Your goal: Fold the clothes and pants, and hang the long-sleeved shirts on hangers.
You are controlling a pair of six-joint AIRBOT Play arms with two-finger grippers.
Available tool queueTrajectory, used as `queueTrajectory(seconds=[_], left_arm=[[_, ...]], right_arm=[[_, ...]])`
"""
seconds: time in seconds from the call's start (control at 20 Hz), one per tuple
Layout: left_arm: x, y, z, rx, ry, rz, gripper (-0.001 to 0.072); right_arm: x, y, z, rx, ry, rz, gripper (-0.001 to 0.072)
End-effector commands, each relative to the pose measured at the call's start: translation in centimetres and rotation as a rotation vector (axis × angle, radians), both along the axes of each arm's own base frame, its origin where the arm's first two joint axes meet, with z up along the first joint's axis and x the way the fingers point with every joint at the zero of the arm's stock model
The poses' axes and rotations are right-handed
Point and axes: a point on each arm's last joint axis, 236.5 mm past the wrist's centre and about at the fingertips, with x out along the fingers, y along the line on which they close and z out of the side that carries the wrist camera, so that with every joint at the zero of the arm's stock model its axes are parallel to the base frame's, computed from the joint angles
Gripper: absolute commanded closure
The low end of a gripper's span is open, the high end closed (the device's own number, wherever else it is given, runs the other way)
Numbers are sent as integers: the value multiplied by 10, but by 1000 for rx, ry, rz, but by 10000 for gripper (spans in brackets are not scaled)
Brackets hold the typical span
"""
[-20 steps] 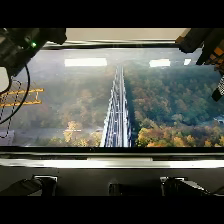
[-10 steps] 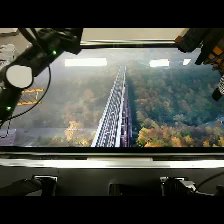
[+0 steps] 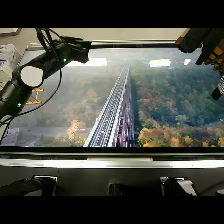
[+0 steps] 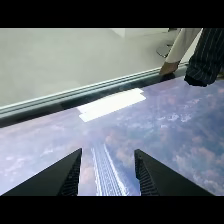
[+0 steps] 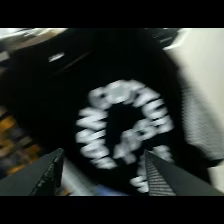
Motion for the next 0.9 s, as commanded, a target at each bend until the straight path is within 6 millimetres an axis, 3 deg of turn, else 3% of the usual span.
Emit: queueTrajectory(seconds=[0.0, 0.1, 0.2, 0.25, 0.35, 0.45, 0.5, 0.55, 0.6, 0.7, 0.85], left_arm=[[-6, -4, -13, 29, 53, -29, 320], [-13, 0, -27, 61, 121, -51, 320], [-13, 17, -45, 48, 236, -30, 320], [-11, 36, -59, 36, 322, 17, 320], [-16, 88, -103, 109, 519, 143, 320], [-42, 153, -157, 249, 770, 310, 320], [-59, 179, -177, 307, 883, 380, 316], [-75, 195, -193, 345, 985, 414, 231], [-88, 201, -206, 362, 1066, 421, -13], [-102, 204, -226, 366, 1153, 438, -10], [-116, 192, -253, 382, 1208, 417, -10]], right_arm=[[122, 62, -21, 92, -22, 455, 151], [206, 120, -60, 197, 43, 702, 151], [284, 204, -120, 265, 190, 913, 151], [316, 253, -161, 297, 297, 994, 151], [346, 348, -256, 348, 569, 1118, 151], [331, 416, -358, 382, 916, 1187, 151], [313, 435, -398, 385, 1088, 1206, 151], [293, 444, -430, 361, 1249, 1214, 148], [281, 442, -450, 319, 1359, 1206, 146], [273, 429, -460, 270, 1449, 1170, 106], [278, 409, -446, 284, 1406, 1142, 78]])
